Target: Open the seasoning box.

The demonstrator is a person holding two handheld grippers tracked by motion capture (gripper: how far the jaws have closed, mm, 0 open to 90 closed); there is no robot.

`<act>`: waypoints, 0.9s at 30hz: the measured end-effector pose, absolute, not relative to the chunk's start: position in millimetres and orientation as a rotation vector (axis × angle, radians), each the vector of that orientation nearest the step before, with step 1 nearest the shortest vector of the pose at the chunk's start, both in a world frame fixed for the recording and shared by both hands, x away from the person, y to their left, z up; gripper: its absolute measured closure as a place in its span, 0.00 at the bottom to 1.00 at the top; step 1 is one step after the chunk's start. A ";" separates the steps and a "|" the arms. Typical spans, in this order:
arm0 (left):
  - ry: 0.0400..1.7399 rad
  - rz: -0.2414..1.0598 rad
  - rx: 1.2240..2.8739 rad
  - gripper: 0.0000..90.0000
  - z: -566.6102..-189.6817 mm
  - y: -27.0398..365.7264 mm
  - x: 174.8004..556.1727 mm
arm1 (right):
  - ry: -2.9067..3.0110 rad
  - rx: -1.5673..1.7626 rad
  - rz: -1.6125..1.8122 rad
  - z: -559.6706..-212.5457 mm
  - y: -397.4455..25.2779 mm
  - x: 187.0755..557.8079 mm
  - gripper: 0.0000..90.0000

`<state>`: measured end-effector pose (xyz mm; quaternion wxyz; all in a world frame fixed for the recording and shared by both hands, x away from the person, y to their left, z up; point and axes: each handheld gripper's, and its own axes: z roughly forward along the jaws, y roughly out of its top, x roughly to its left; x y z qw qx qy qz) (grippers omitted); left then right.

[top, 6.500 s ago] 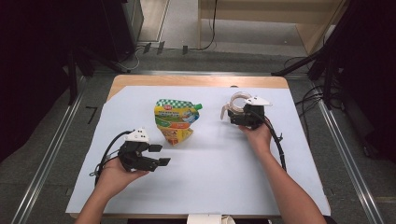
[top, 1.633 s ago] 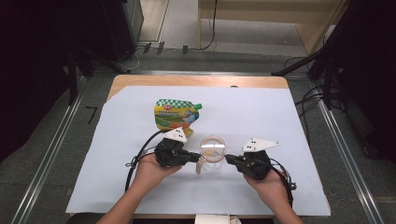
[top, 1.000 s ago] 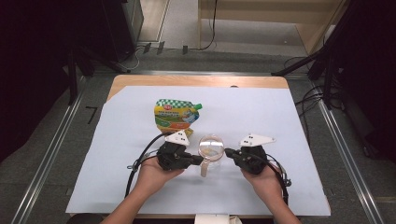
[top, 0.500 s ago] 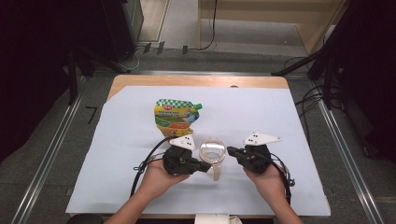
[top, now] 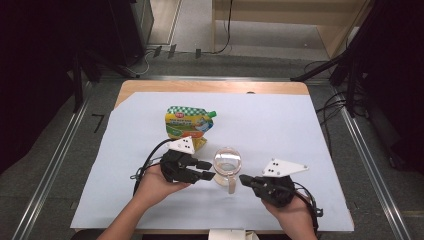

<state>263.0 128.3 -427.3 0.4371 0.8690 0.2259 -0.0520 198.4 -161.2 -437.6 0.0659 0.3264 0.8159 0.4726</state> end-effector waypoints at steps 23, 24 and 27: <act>0.578 -0.110 2.125 0.48 -431.5 142.3 271.4 | 2.641 0.930 1.284 -476.0 -109.9 198.9 1.00; 0.579 -0.110 2.128 0.48 -431.6 142.4 271.6 | 2.642 0.930 1.278 -476.8 -108.8 198.7 1.00; 0.578 -0.108 2.139 0.48 -432.2 142.3 272.2 | 2.639 0.915 1.270 -477.6 -107.6 199.0 1.00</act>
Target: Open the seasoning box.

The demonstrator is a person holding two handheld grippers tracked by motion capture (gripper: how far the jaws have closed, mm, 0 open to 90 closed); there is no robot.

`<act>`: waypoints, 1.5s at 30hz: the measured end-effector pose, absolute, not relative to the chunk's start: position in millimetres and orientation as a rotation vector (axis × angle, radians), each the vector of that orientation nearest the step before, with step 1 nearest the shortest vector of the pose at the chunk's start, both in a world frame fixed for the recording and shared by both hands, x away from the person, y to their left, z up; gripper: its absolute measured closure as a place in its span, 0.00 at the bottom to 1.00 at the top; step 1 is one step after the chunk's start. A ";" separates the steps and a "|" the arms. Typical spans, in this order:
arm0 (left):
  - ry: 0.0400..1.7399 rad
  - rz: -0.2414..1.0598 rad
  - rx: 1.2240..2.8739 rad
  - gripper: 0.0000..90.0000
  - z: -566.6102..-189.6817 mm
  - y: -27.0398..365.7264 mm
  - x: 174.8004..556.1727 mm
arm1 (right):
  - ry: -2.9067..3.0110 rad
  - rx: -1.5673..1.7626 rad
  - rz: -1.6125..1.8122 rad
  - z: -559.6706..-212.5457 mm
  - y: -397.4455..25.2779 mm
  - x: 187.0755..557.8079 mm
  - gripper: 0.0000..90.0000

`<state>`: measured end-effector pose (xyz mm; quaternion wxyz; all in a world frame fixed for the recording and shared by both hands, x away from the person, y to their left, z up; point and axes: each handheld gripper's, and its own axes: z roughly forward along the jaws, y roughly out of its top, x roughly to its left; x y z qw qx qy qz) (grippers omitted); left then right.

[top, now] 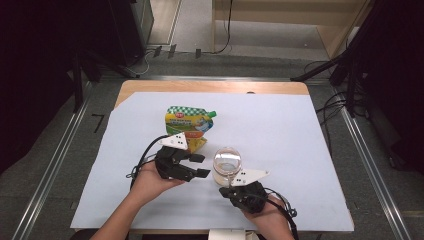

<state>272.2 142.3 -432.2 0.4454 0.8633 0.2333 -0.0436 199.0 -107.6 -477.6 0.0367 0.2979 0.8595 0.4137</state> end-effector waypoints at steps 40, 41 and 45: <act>0.536 -0.107 2.168 0.46 -436.7 132.6 269.1 | 2.526 1.120 1.168 -463.5 -181.3 224.5 1.00; 0.537 -0.108 2.172 0.46 -436.9 132.2 269.2 | 2.521 1.132 1.164 -463.5 -184.7 226.8 1.00; 0.540 -0.119 2.176 0.46 -439.2 126.5 269.2 | 2.507 1.136 1.142 -463.7 -191.9 234.4 1.00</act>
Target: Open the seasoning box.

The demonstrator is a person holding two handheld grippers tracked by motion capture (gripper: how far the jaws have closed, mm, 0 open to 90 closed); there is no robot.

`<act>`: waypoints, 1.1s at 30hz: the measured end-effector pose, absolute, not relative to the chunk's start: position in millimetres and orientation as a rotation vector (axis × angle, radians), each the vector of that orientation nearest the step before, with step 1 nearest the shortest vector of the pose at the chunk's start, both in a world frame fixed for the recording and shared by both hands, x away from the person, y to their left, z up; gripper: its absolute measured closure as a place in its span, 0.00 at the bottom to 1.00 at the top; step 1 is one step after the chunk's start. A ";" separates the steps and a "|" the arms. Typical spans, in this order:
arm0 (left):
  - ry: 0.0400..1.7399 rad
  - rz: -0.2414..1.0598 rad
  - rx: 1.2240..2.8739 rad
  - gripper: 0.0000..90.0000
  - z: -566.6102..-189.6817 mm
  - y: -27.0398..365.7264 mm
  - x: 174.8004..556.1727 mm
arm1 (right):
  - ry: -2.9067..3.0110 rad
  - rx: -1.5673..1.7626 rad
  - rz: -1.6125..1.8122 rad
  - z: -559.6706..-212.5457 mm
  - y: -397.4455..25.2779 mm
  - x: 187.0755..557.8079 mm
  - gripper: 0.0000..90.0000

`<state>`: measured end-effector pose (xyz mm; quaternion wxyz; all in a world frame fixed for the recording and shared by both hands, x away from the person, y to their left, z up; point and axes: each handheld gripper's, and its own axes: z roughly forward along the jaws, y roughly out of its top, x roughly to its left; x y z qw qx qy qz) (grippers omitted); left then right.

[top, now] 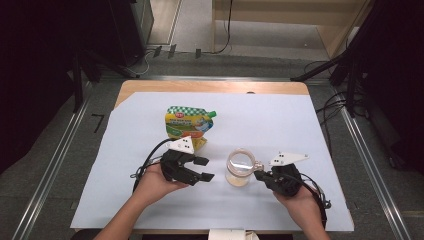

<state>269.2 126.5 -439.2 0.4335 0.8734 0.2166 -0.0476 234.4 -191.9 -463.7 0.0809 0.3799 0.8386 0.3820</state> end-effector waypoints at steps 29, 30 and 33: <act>0.509 -0.176 2.123 0.22 -424.7 83.0 293.2 | 2.334 1.347 1.007 -481.5 -207.7 271.4 1.00; 0.506 -0.175 2.124 0.22 -425.6 82.9 293.0 | 2.336 1.354 1.002 -482.3 -206.9 271.7 1.00; 0.502 -0.149 2.142 0.21 -428.5 82.5 291.7 | 2.341 1.354 0.997 -484.5 -204.0 272.0 1.00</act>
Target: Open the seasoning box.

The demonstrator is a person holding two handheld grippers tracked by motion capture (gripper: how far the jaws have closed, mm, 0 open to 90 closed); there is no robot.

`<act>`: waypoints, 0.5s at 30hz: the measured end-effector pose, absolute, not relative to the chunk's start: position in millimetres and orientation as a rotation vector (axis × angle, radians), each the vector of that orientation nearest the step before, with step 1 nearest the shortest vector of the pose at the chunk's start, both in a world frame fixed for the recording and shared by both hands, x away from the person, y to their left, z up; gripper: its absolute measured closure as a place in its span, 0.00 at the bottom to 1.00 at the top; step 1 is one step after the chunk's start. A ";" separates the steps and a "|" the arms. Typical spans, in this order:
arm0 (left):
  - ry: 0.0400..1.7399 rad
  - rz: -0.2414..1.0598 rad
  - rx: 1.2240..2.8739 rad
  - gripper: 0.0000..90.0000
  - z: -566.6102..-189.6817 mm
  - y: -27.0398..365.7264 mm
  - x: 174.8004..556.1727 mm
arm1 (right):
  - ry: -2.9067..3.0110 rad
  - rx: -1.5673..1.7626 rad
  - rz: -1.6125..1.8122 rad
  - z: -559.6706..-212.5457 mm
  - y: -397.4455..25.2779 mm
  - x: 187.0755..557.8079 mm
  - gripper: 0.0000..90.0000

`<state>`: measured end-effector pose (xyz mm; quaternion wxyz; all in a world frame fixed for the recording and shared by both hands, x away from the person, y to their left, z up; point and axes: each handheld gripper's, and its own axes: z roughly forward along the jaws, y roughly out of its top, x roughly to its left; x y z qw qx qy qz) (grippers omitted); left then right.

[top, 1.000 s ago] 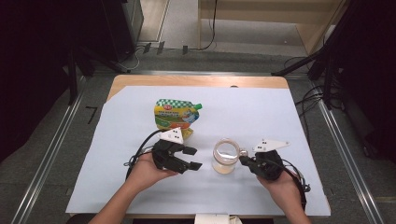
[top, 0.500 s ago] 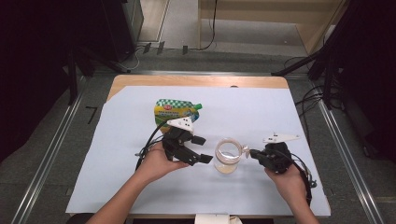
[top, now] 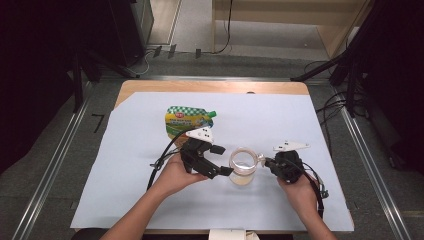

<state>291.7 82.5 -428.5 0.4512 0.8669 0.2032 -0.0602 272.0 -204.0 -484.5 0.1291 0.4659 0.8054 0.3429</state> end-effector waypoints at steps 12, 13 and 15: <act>0.529 -0.131 2.149 0.16 -448.0 69.4 293.4 | 2.381 1.332 0.981 -488.4 -201.6 278.7 1.00; 0.527 -0.131 2.141 0.16 -448.9 68.9 293.5 | 2.391 1.327 0.971 -489.2 -201.1 279.3 1.00; 0.525 -0.127 2.139 0.16 -450.1 67.9 293.7 | 2.394 1.327 0.969 -489.9 -200.5 279.5 1.00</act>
